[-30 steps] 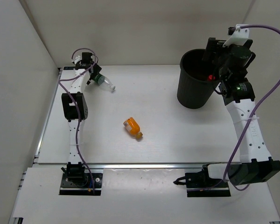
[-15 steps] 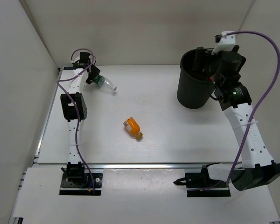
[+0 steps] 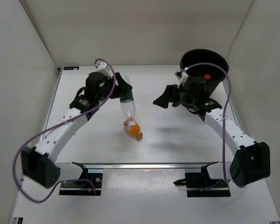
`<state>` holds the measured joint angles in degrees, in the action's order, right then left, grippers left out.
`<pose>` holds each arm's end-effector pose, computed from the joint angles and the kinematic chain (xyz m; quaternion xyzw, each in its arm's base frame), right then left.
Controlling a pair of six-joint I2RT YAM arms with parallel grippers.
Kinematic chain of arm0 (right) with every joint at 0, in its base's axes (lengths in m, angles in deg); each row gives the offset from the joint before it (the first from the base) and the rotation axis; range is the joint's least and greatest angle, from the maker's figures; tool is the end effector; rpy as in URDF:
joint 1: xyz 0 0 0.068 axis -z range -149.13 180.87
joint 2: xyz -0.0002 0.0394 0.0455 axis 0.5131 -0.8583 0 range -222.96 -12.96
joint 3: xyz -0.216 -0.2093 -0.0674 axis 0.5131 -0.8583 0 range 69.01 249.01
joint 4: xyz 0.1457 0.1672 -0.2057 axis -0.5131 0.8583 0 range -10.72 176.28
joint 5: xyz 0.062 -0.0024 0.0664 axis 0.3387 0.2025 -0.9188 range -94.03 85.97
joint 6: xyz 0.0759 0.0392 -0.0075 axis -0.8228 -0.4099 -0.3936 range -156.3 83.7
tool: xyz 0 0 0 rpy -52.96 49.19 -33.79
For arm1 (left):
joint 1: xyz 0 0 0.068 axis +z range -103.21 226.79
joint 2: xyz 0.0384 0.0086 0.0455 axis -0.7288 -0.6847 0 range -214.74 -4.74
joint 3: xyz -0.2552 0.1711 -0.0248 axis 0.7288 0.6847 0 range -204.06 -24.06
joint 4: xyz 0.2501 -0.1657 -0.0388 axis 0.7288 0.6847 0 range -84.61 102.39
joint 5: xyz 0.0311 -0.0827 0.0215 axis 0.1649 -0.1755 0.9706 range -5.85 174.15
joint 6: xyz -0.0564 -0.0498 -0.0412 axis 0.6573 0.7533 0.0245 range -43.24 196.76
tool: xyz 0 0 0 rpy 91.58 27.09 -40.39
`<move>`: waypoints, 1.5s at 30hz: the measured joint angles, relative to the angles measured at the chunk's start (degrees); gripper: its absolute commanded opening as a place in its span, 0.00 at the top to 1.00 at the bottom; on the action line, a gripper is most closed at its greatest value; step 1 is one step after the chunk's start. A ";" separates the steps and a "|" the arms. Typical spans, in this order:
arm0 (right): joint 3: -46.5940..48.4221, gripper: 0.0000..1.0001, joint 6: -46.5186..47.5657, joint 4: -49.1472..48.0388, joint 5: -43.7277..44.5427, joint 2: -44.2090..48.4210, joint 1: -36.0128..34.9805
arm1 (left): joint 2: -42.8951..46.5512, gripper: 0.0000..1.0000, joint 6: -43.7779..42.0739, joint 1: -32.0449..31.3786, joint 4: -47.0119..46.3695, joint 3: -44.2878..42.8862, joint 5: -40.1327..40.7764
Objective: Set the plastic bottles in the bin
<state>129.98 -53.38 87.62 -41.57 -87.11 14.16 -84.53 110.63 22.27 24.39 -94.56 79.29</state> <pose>0.3287 0.1467 0.3461 -0.1786 0.7833 0.4092 0.4326 0.3544 -0.1689 0.3511 -0.0482 0.8566 -0.2817 0.4296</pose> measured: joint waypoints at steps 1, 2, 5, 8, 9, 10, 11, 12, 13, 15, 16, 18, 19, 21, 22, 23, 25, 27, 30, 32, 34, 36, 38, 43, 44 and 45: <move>-2.80 0.01 -2.95 -2.45 -2.38 0.00 -0.90 | 4.94 0.44 -0.07 -1.29 -2.51 2.32 -0.33; -5.40 0.01 -5.79 -5.77 -4.55 0.07 -2.12 | 8.57 0.45 -0.20 -1.90 -6.38 4.28 -0.59; -10.19 0.01 -13.46 -15.54 -9.73 0.15 -5.73 | 14.14 0.44 0.96 -1.90 -15.63 9.77 -1.57; -11.37 0.01 -19.39 -23.96 -13.42 0.15 -8.41 | 13.35 0.42 2.05 -1.70 -20.81 12.87 -3.89; -11.41 0.01 -20.94 -26.75 -14.29 0.15 -8.85 | 12.20 0.42 2.23 -1.68 -21.66 13.49 -5.03; -11.43 0.00 -22.21 -29.31 -14.97 0.15 -9.18 | 11.13 0.43 2.56 -1.70 -22.38 14.12 -6.25; -11.43 0.01 -23.10 -31.39 -15.50 0.15 -9.27 | 10.27 0.44 2.86 -1.75 -23.12 14.86 -7.54; -11.41 0.00 -23.82 -33.18 -15.98 0.15 -9.51 | 9.57 0.44 3.21 -1.75 -23.87 15.63 -9.05; -11.39 0.01 -24.50 -34.58 -16.44 0.09 -9.66 | 9.11 0.44 3.80 -1.75 -24.50 16.33 -10.67; -11.13 0.01 -25.00 -36.28 -17.22 -0.37 -10.27 | 8.85 0.44 4.87 -1.88 -26.38 17.70 -13.84; -10.71 0.01 -25.14 -36.79 -17.75 -1.05 -10.62 | 8.85 0.43 5.18 -1.95 -26.91 17.90 -14.95; -9.79 0.01 -25.16 -37.22 -18.53 -2.80 -11.30 | 8.92 0.44 5.40 -2.32 -28.30 17.90 -16.72; -9.57 0.01 -25.16 -37.18 -18.78 -3.69 -11.50 | 9.07 0.43 5.40 -2.56 -28.87 17.90 -17.51; -9.55 0.01 -25.18 -36.85 -18.86 -5.09 -11.87 | 9.25 0.44 6.12 -2.62 -30.51 17.92 -19.26; -9.57 0.00 -25.22 -36.83 -18.86 -5.68 -12.22 | 9.42 0.44 6.56 -2.62 -31.54 17.97 -20.24; -9.57 0.01 -25.40 -36.85 -18.82 -6.16 -12.41 | 9.70 0.44 6.80 -2.62 -32.06 18.01 -20.83; -9.64 0.01 -25.81 -37.46 -18.56 -6.93 -12.96 | 10.56 0.44 7.08 -2.89 -33.05 18.36 -21.44; -9.66 0.01 -26.45 -38.80 -18.47 -7.50 -13.99 | 11.47 0.45 6.86 -3.13 -33.35 18.99 -21.55; -9.66 0.01 -27.26 -41.24 -17.97 -8.04 -15.74 | 12.28 0.46 6.88 -3.78 -34.03 20.33 -21.62; -9.99 0.03 -28.52 -43.80 -17.92 -8.61 -16.46 | 12.41 0.46 6.91 -3.85 -34.12 21.24 -21.75; -9.99 0.12 -30.51 -46.73 -18.03 -9.75 -17.03 | 12.61 0.45 7.02 -3.85 -34.42 22.58 -21.75; -9.99 0.25 -32.39 -48.52 -18.51 -11.63 -17.05 | 13.16 0.45 7.45 -3.80 -35.87 24.46 -21.53; -9.97 0.43 -33.33 -49.46 -18.75 -13.31 -17.31 | 13.70 0.45 7.39 -3.76 -35.80 25.57 -21.20; -9.99 0.67 -34.18 -49.07 -18.08 -13.73 -17.68 | 14.25 0.20 5.64 -3.82 -35.08 25.62 -20.24; -10.01 0.68 -33.92 -48.63 -17.79 -13.38 -17.73 | 14.47 0.15 5.64 -3.85 -35.08 25.62 -20.06; -10.08 0.68 -33.33 -48.26 -17.49 -12.94 -17.73 | 14.71 0.02 5.55 -3.80 -35.08 25.59 -19.93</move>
<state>119.90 -86.72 39.36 -59.06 -100.05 -3.57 -69.82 116.18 18.47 -10.69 -68.96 59.35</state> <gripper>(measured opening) 0.483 0.829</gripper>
